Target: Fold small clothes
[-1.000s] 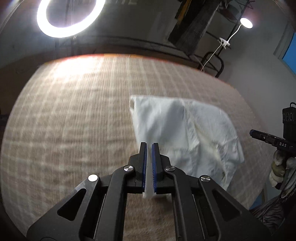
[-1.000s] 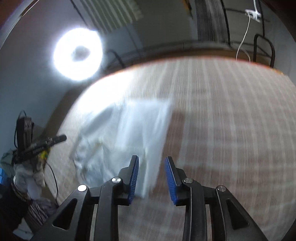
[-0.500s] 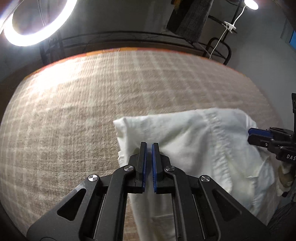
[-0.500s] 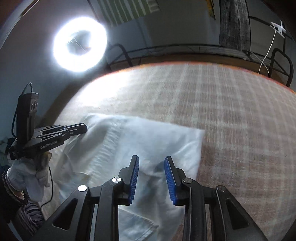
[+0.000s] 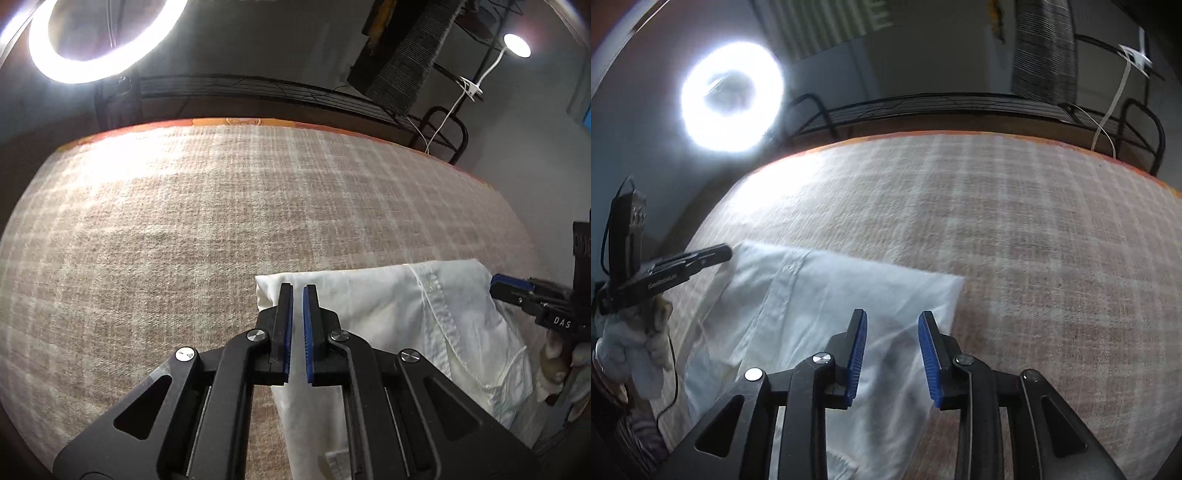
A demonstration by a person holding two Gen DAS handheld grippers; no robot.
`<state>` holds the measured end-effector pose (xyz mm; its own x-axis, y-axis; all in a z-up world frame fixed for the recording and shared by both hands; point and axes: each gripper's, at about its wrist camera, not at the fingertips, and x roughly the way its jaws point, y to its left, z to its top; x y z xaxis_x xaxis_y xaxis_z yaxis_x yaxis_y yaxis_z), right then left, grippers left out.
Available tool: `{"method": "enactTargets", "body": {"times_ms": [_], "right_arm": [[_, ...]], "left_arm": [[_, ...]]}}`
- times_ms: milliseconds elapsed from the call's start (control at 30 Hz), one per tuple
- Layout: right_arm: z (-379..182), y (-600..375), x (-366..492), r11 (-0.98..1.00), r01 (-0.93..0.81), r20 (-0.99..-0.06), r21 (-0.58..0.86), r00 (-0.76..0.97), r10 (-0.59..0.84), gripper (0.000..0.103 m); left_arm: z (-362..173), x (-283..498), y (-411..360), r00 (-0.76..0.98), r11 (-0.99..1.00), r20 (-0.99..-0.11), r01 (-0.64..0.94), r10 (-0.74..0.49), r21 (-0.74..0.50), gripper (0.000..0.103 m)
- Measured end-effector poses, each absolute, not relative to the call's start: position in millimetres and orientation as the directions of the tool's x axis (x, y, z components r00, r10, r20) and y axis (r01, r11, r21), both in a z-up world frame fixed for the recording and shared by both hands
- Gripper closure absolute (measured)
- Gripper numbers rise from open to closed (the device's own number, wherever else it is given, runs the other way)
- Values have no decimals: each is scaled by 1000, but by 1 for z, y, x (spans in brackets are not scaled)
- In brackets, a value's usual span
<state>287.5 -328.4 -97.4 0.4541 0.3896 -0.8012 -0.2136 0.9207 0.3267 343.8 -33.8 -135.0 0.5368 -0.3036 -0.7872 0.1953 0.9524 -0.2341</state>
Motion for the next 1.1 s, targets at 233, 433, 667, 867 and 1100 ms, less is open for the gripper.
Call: {"method": "enactTargets", "body": {"times_ms": [233,433,667,867,1100], "right_arm": [[-124,-332,296,948,-173,-861,268,398,316,68],[-107,-361,285,955,-121,-853,270,429,296,66],[-76,-375,248,935,-145,-804,323,480,352,41],[-77,-367,223,940,-150,-815,308,468,341,31],[-94,-368,216,920,-117,-836,374,387,389,32]], "left_arm": [[-158,346,-36,505,965,-826,196,-251,-173,100],[-137,323,-12,541,976,-813,148,-217,-162,99],[-103,292,1,541,942,-774,127,-328,-311,49],[-118,272,6,460,890,-778,61,-427,-453,49],[-148,271,19,412,828,-765,-44,-495,-559,49]]}}
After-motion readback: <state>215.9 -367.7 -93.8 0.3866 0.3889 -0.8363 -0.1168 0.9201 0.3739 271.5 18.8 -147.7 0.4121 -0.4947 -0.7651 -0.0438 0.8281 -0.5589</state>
